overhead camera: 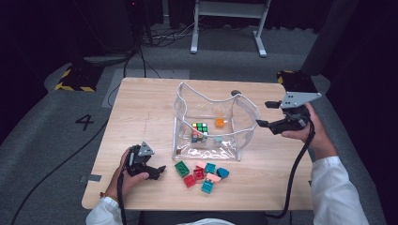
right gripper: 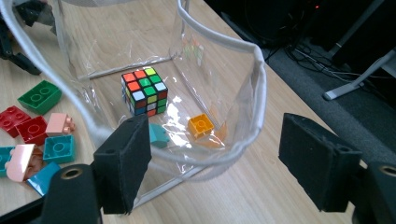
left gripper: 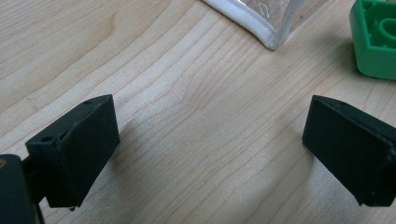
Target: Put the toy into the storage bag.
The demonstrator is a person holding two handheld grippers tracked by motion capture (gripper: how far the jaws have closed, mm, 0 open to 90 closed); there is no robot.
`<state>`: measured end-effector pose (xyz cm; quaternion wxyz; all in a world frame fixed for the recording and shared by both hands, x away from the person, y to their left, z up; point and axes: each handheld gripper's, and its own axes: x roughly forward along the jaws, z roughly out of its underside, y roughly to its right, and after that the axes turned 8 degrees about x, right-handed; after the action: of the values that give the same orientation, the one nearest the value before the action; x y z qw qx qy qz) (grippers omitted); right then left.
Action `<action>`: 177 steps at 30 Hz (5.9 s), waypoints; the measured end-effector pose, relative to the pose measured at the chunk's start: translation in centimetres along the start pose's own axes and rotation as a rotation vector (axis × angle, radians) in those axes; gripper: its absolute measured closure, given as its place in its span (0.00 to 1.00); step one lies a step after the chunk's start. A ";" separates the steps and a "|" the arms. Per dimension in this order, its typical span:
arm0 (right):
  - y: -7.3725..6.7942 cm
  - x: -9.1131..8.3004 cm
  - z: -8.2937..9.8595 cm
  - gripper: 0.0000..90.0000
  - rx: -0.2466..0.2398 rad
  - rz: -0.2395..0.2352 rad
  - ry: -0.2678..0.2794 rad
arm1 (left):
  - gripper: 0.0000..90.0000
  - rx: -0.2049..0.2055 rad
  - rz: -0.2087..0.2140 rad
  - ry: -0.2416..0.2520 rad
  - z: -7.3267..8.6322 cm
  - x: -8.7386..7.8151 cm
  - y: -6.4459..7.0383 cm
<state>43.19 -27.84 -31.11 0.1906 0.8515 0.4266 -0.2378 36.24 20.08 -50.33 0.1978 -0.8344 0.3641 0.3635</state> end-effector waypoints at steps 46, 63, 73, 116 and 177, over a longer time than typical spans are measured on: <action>-10.7 9.6 14.6 0.37 0.041 -0.292 -0.130 | 0.05 0.001 -0.001 0.000 0.0 0.0 0.0; -12.3 13.1 12.6 0.38 0.025 -0.354 -0.131 | 0.05 0.001 -0.001 0.000 0.0 0.0 0.0; -12.7 13.0 12.5 0.63 0.024 -0.370 -0.116 | 0.05 0.001 -0.001 0.000 0.0 0.0 0.0; -2.6 3.9 13.7 0.66 0.163 -0.097 0.029 | 0.05 0.000 -0.001 0.001 0.0 0.0 0.0; -0.8 7.9 -4.7 0.66 -0.107 -0.236 -0.015 | 0.05 0.001 0.000 0.000 0.0 0.0 0.0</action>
<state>47.84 -19.88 -31.88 0.2097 0.7824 0.5344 -0.2417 36.24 20.08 -50.33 0.1980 -0.8344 0.3642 0.3632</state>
